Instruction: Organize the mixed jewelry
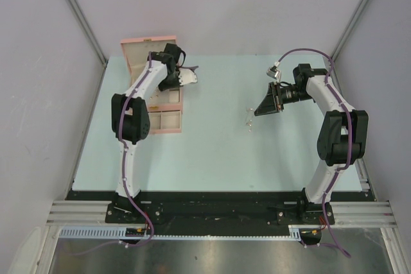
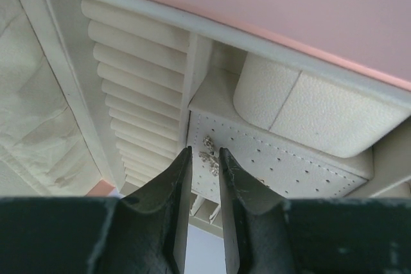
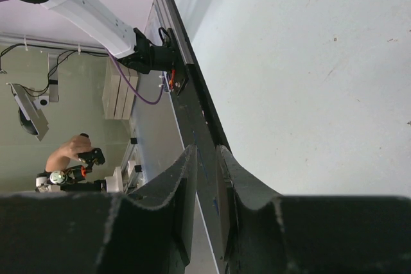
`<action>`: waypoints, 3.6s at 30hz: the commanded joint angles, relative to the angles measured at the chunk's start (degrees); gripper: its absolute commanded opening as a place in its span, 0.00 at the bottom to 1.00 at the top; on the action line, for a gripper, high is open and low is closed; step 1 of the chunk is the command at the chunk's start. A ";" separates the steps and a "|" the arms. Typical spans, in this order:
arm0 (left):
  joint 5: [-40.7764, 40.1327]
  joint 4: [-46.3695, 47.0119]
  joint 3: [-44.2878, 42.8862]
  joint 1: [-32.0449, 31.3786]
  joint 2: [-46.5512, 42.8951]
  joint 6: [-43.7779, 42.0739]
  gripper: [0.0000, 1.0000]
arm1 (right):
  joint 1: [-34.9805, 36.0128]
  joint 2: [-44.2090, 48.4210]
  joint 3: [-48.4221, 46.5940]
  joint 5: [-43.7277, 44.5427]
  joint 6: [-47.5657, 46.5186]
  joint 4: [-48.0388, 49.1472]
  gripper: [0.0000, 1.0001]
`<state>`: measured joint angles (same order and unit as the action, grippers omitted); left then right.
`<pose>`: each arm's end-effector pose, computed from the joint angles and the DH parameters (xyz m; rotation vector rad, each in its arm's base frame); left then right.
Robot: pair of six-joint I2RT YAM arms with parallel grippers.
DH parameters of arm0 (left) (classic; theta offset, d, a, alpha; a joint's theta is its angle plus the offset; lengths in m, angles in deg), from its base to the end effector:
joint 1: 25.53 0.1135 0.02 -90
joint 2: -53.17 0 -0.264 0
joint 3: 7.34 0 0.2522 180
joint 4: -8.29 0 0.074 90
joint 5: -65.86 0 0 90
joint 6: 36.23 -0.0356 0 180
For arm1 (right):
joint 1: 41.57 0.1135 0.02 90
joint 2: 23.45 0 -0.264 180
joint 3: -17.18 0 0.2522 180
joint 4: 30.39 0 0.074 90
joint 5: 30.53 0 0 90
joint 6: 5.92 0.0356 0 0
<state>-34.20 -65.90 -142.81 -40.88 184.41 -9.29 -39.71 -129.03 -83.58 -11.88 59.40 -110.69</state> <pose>0.4673 -0.1218 0.2282 1.7737 2.2448 0.4347 0.3482 0.0451 0.2615 -0.6049 2.2541 1.6220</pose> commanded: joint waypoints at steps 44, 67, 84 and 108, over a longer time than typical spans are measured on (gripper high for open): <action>35.29 27.63 29.41 -3.45 -31.74 33.35 0.30 | 3.31 6.70 7.55 38.01 8.25 18.99 0.39; 28.52 43.37 44.01 -3.28 -38.07 40.22 0.29 | 18.35 -2.96 7.72 68.54 14.93 38.59 0.40; 30.10 44.69 46.04 -3.28 -36.85 39.60 0.29 | 17.47 -8.76 5.97 72.83 15.37 44.39 0.39; 30.37 45.04 46.91 -3.28 -35.44 38.63 0.28 | 15.53 -14.12 1.92 70.30 15.99 44.04 0.38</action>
<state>-5.28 -22.69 -96.74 -44.36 149.14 28.80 -24.17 -141.33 -79.71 58.50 75.11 -67.37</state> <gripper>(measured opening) 0.284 0.385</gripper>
